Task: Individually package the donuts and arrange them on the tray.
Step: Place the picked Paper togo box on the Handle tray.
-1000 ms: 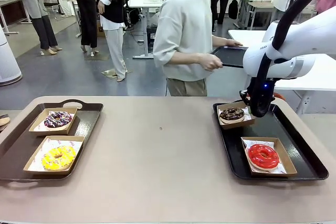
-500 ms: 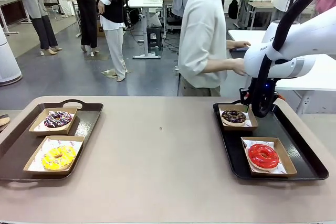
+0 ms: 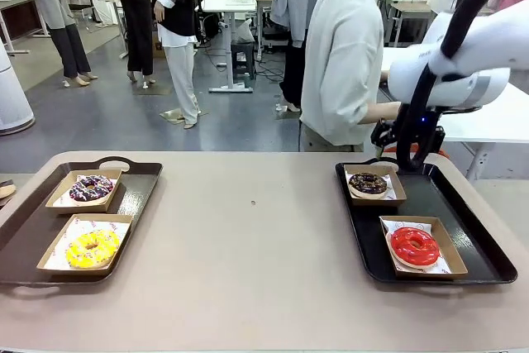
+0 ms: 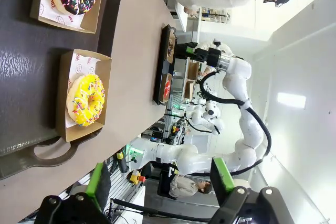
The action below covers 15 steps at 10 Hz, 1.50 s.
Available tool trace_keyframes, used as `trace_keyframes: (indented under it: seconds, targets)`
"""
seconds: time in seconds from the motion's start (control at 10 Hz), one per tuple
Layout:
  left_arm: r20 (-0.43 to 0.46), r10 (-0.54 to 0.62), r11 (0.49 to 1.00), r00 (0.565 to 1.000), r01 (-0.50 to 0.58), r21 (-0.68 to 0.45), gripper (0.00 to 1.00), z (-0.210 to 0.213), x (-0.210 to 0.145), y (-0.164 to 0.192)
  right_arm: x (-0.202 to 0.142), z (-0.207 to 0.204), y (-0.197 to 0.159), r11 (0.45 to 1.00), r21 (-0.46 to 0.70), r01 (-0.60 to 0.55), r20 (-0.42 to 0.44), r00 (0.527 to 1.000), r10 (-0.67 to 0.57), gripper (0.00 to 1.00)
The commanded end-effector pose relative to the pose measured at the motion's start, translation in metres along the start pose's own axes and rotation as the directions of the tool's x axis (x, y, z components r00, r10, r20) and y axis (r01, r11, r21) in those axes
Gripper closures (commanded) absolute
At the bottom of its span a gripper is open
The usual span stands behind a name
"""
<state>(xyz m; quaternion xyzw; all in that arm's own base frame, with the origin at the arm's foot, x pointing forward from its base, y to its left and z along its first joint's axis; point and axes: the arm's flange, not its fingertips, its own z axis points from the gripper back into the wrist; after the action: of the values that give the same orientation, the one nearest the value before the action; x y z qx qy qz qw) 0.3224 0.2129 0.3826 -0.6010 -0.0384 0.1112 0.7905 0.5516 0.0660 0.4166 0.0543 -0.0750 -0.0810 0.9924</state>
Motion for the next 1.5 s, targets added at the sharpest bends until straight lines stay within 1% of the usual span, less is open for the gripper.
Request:
trace_keyframes:
  seconds: [0.0, 0.1, 0.2, 0.3, 0.4, 0.6, 0.7, 0.8, 1.4]
  targets:
    - [0.000, -0.004, 1.000, 1.000, 0.004, -0.009, 0.00, 0.002, -0.002, -0.001, -0.039, 0.038, -0.005, 0.991, 0.111, 0.080, -0.068, 0.995, -0.073, 0.00]
    - [0.000, -0.004, 1.000, 1.000, 0.004, -0.009, 0.00, 0.002, -0.002, -0.001, -0.057, 0.054, -0.006, 0.988, 0.098, 0.119, -0.091, 0.990, -0.110, 0.00]
    - [0.000, -0.004, 1.000, 1.000, 0.004, -0.009, 0.00, 0.002, -0.002, -0.001, -0.075, 0.068, -0.008, 0.988, 0.079, 0.131, -0.093, 0.988, -0.123, 0.00]
    - [0.000, -0.004, 1.000, 1.000, 0.004, -0.009, 0.00, 0.002, -0.002, -0.001, -0.096, 0.076, -0.007, 0.993, 0.034, 0.116, -0.084, 0.990, -0.112, 0.00]
    - [0.000, -0.004, 1.000, 1.000, 0.004, -0.009, 0.00, 0.002, -0.002, -0.001, -0.110, 0.077, -0.007, 0.995, -0.016, 0.101, -0.081, 0.992, -0.102, 0.00]
    - [0.000, -0.004, 1.000, 1.000, 0.004, -0.009, 0.00, 0.002, -0.002, -0.001, -0.126, 0.074, -0.007, 0.992, -0.044, 0.116, -0.079, 0.990, -0.119, 0.00]
    - [0.000, -0.004, 1.000, 1.000, 0.004, -0.009, 0.00, 0.002, -0.002, -0.001, -0.123, 0.070, -0.006, 0.979, -0.061, 0.193, -0.056, 0.979, -0.197, 0.00]
    - [0.000, -0.004, 1.000, 1.000, 0.004, -0.009, 0.00, 0.002, -0.002, -0.001, -0.120, 0.078, -0.007, 0.995, -0.010, 0.095, -0.089, 0.991, -0.095, 0.00]
    - [0.000, -0.004, 1.000, 1.000, 0.004, -0.009, 0.00, 0.002, -0.002, -0.001, -0.120, 0.078, -0.007, 0.995, -0.010, 0.095, -0.089, 0.991, -0.095, 0.00]
